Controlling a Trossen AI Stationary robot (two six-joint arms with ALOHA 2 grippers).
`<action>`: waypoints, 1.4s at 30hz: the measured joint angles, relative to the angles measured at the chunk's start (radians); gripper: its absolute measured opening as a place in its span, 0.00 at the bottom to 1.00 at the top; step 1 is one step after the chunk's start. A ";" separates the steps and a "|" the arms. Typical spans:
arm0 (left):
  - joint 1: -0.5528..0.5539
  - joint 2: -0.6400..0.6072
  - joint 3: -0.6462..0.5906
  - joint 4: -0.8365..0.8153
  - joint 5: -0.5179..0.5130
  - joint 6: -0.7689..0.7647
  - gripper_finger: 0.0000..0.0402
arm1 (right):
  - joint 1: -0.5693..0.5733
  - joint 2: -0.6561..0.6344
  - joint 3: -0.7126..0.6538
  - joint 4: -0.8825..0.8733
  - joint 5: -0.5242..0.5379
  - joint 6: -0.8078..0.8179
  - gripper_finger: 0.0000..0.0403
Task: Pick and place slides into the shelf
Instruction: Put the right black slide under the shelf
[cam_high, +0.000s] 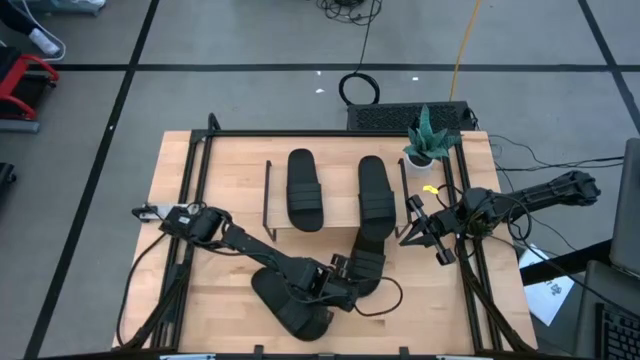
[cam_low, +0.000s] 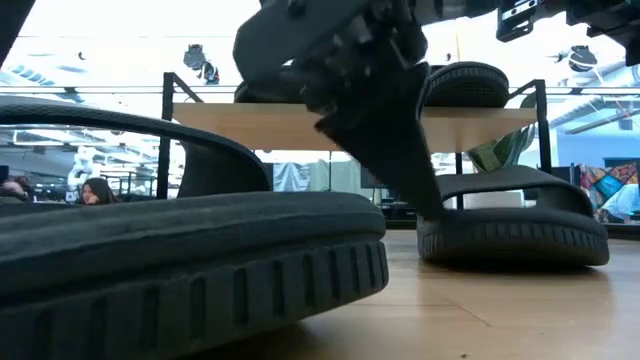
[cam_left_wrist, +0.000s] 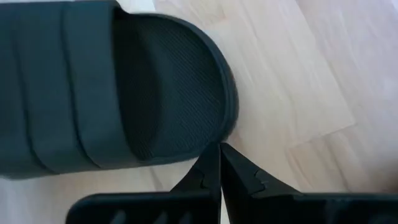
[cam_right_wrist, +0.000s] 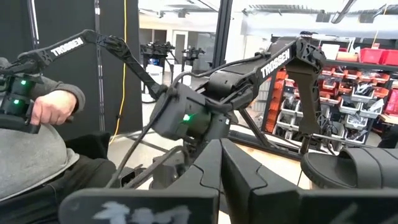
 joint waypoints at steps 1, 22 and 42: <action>-0.001 0.002 0.000 -0.010 0.002 0.000 0.00 | 0.000 0.001 0.000 0.000 0.000 0.000 0.00; 0.025 0.016 0.000 0.088 0.017 0.044 0.00 | 0.000 0.000 0.000 0.000 0.003 0.000 0.00; 0.033 0.016 0.000 0.062 0.047 0.058 0.00 | 0.000 0.000 0.000 -0.004 0.004 0.000 0.00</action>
